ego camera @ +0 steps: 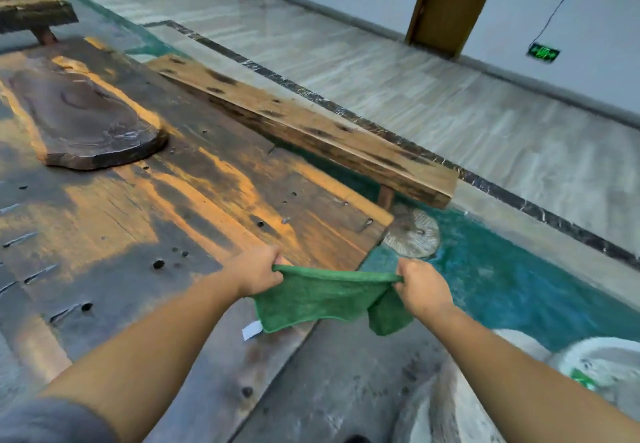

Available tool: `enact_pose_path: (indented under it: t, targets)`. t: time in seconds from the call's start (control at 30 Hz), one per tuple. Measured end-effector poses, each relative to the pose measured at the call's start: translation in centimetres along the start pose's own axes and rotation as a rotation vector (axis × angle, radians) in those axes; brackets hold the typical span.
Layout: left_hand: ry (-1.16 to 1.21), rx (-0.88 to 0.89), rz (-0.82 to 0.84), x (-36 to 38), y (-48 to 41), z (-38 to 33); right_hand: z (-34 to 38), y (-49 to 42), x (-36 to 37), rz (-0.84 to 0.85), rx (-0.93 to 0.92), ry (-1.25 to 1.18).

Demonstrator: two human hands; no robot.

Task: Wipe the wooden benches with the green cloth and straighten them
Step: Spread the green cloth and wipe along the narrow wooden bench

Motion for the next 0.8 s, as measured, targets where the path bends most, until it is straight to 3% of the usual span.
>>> enact_pose_path:
  t: [0.2, 0.47, 0.8]
  targets:
    - [-0.053, 0.116, -0.049, -0.7, -5.3, -15.2, -14.7, 1.4, -6.3, -0.153, 0.121, -0.014]
    - [-0.218, 0.273, -0.07, -2.6, -12.3, -29.5, -27.0, 1.1, -12.1, -0.322, 0.276, -0.093]
    - [-0.228, 0.359, -0.019, -1.5, -30.5, -40.6, -40.3, -9.9, -13.8, -0.268, 0.389, -0.104]
Point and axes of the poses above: each hand's wrist, its own y-axis away from the middle knuckle, its own x-axis out of the palm, z = x × y, the point moved 2 cm from there along -y, towards the middle knuckle, and after that the axes turned 10 degrees about -x, right-handed, at the moved point
